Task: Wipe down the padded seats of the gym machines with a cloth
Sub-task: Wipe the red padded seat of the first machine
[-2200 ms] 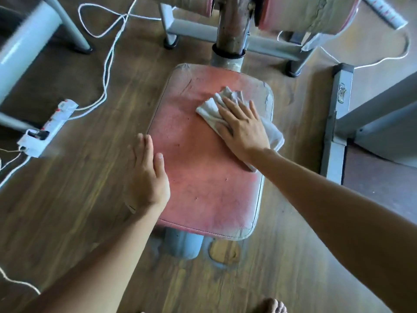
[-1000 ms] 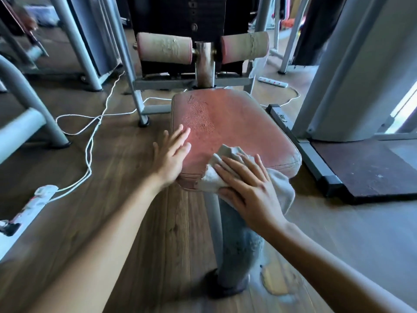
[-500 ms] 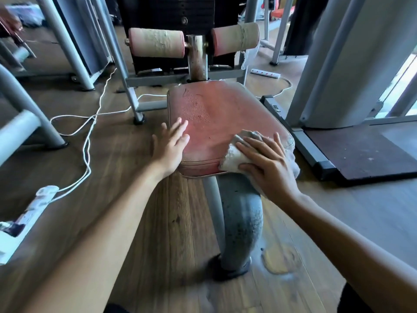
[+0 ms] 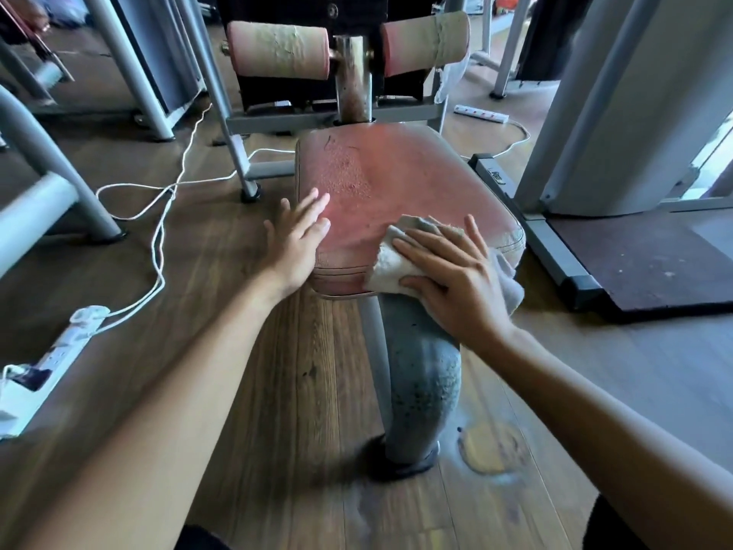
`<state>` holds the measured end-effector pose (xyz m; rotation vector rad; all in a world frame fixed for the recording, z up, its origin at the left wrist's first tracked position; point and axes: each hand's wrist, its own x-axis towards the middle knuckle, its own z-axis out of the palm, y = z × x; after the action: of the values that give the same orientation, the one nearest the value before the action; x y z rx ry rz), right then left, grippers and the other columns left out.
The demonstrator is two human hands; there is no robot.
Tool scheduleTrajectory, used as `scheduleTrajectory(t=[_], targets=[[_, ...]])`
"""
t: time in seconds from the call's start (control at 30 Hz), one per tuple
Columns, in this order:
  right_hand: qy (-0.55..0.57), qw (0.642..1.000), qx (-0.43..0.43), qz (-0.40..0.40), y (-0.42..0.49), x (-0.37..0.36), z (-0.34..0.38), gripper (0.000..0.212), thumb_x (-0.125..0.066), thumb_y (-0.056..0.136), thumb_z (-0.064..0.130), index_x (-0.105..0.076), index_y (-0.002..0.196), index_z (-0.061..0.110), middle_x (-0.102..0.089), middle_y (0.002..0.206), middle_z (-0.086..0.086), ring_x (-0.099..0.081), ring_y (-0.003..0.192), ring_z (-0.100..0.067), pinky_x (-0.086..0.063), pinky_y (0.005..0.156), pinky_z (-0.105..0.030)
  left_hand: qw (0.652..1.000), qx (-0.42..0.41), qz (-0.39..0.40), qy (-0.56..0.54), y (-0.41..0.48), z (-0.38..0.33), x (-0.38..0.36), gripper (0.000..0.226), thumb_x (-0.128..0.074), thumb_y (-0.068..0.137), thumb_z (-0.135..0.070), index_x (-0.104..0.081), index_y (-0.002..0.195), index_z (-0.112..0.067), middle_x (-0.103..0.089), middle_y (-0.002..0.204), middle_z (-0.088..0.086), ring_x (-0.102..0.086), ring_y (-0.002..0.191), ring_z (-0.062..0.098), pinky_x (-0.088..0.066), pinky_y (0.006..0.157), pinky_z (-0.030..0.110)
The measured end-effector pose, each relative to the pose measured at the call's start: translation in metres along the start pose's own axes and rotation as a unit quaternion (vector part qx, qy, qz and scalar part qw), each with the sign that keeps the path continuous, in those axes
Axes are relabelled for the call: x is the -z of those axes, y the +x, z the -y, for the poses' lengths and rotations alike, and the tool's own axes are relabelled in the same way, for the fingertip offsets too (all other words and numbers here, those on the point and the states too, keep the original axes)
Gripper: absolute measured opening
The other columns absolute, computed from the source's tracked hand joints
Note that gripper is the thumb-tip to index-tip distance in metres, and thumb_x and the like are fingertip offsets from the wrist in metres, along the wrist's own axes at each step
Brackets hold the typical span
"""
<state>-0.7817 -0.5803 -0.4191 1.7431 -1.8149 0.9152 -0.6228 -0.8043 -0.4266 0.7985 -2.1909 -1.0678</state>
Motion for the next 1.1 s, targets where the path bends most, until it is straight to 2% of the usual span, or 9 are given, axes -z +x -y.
scheduleTrajectory(t=[0.13, 0.3, 0.37, 0.47, 0.6, 0.7, 0.83, 0.93, 1.1], targets=[[-0.005, 0.998, 0.044, 0.035, 0.015, -0.017, 0.037, 0.047, -0.063, 0.095, 0.041, -0.060, 0.140, 0.026, -0.060, 0.142, 0.004, -0.051, 0.136, -0.027, -0.015, 0.124, -0.053, 1.000, -0.004, -0.018, -0.024, 0.000, -0.001, -0.002, 0.051, -0.035, 0.083, -0.064, -0.041, 0.133, -0.053, -0.029, 0.159, -0.017, -0.009, 0.156, 0.021, -0.002, 0.125, 0.057], [0.004, 0.999, 0.026, 0.048, -0.001, 0.011, -0.004, 0.039, -0.054, 0.102, 0.031, -0.059, 0.140, 0.027, -0.058, 0.144, 0.004, -0.048, 0.140, -0.022, -0.007, 0.124, -0.058, 1.000, 0.006, -0.013, 0.008, -0.008, -0.010, -0.002, 0.064, -0.031, 0.089, -0.060, -0.042, 0.148, -0.038, -0.024, 0.161, -0.021, 0.005, 0.156, 0.017, 0.003, 0.125, 0.056], [0.003, 0.999, 0.011, 0.048, -0.006, 0.024, -0.027, 0.043, -0.062, 0.098, 0.031, -0.059, 0.140, 0.027, -0.057, 0.145, 0.005, -0.047, 0.140, -0.022, -0.006, 0.124, -0.060, 0.997, -0.006, -0.021, 0.080, -0.009, -0.016, -0.001, 0.062, -0.029, 0.094, -0.053, -0.041, 0.150, -0.031, -0.026, 0.162, -0.015, 0.006, 0.156, 0.022, 0.008, 0.123, 0.057], [0.009, 0.995, 0.029, 0.097, -0.005, 0.039, -0.052, 0.046, -0.057, 0.098, 0.040, -0.056, 0.142, 0.028, -0.052, 0.150, 0.008, -0.042, 0.144, -0.019, -0.005, 0.124, -0.059, 0.969, -0.026, -0.010, 0.246, -0.011, -0.025, 0.004, 0.055, -0.024, 0.104, -0.044, -0.034, 0.155, -0.028, -0.024, 0.165, -0.009, 0.004, 0.156, 0.029, 0.013, 0.121, 0.054], [0.018, 0.991, 0.030, 0.133, -0.010, 0.060, -0.093, 0.050, -0.060, 0.095, 0.040, -0.055, 0.143, 0.026, -0.049, 0.152, 0.007, -0.039, 0.146, -0.019, -0.011, 0.120, -0.066, 0.938, -0.071, -0.005, 0.340, -0.016, -0.039, 0.010, 0.047, -0.029, 0.110, -0.031, -0.034, 0.155, -0.021, -0.024, 0.164, -0.009, 0.003, 0.156, 0.033, 0.010, 0.122, 0.054], [0.037, 0.990, 0.026, 0.137, -0.004, 0.061, -0.102, 0.052, -0.063, 0.092, 0.043, -0.058, 0.141, 0.026, -0.051, 0.150, 0.008, -0.041, 0.144, -0.019, -0.011, 0.121, -0.064, 0.964, -0.120, 0.002, 0.237, -0.016, -0.051, -0.005, 0.040, -0.040, 0.107, -0.012, -0.052, 0.145, -0.016, -0.040, 0.157, -0.003, -0.012, 0.155, 0.029, 0.002, 0.126, 0.042], [0.039, 0.995, 0.024, 0.086, 0.003, 0.034, -0.062, 0.054, -0.060, 0.089, 0.052, -0.062, 0.137, 0.026, -0.060, 0.141, 0.005, -0.050, 0.135, -0.026, -0.014, 0.123, -0.054, 0.991, -0.050, -0.040, 0.116, -0.017, -0.062, -0.022, 0.035, -0.045, 0.105, -0.009, -0.062, 0.134, -0.014, -0.054, 0.147, -0.002, -0.032, 0.149, 0.019, -0.004, 0.123, 0.026], [0.042, 0.993, 0.064, 0.090, 0.009, 0.027, -0.050, 0.053, -0.058, 0.091, 0.050, -0.061, 0.138, 0.025, -0.061, 0.141, 0.004, -0.053, 0.134, -0.029, -0.016, 0.122, -0.055, 0.991, -0.027, -0.058, 0.119, -0.020, -0.065, -0.025, 0.033, -0.048, 0.104, -0.010, -0.065, 0.132, -0.017, -0.056, 0.145, -0.004, -0.035, 0.147, 0.014, -0.008, 0.122, 0.026], [0.054, 0.989, 0.099, 0.100, -0.005, 0.050, -0.108, 0.050, -0.059, 0.094, 0.044, -0.056, 0.142, 0.030, -0.057, 0.145, 0.008, -0.047, 0.140, -0.024, -0.014, 0.122, -0.060, 0.988, -0.014, -0.082, 0.132, -0.026, -0.070, -0.031, 0.035, -0.046, 0.104, -0.008, -0.065, 0.131, -0.017, -0.056, 0.144, -0.004, -0.035, 0.144, 0.010, -0.012, 0.120, 0.023]])
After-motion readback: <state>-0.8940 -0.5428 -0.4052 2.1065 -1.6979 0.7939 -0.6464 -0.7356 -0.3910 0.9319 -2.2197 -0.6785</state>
